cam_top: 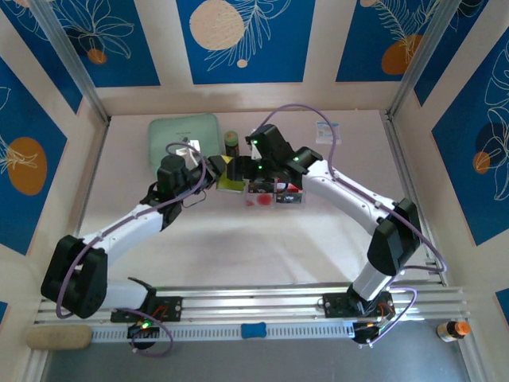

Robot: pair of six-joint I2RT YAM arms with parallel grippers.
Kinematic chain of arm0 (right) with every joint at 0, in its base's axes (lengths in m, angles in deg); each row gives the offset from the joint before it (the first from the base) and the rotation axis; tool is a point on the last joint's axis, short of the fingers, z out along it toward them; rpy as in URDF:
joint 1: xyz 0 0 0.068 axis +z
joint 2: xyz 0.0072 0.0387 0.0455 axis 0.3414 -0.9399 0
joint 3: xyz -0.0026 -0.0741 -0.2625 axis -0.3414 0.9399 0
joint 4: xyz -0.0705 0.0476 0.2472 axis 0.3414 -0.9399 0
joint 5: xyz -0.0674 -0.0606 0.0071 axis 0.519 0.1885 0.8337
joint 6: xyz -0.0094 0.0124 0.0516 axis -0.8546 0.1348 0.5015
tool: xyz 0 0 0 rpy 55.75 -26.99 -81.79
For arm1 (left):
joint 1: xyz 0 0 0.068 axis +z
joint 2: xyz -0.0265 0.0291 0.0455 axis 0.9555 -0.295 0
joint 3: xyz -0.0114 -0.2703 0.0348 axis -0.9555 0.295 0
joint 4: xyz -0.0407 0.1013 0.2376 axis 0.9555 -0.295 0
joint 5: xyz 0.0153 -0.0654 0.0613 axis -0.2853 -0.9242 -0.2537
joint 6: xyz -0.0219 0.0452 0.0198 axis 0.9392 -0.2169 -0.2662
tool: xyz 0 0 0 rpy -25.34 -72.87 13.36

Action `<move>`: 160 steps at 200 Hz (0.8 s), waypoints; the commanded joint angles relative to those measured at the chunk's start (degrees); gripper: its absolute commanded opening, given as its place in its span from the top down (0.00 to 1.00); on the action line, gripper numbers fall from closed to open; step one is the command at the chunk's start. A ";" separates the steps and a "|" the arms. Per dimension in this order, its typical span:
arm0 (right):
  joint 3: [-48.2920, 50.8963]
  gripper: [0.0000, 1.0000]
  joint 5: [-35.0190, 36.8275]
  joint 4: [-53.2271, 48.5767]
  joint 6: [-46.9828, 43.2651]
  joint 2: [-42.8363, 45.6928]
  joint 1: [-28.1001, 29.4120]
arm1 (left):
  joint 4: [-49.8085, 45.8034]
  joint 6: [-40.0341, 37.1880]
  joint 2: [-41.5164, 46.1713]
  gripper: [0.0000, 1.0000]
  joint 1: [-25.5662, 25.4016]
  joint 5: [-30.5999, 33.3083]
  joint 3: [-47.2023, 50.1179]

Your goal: Put the credit cards into the card holder

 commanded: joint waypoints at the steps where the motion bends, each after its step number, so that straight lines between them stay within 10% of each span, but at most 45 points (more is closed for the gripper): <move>1: -2.55 0.36 8.19 -6.89 -2.65 -2.30 1.69 | 0.42 -0.83 2.37 1.00 -0.98 1.28 -0.35; 124: 12.18 0.99 13.67 -6.18 2.43 1.17 1.86 | 0.76 -0.35 2.72 1.00 -1.80 2.23 -0.86; 160: 18.45 1.00 13.42 -4.95 3.81 4.40 0.10 | 1.05 0.24 3.16 1.00 -1.88 2.31 -0.83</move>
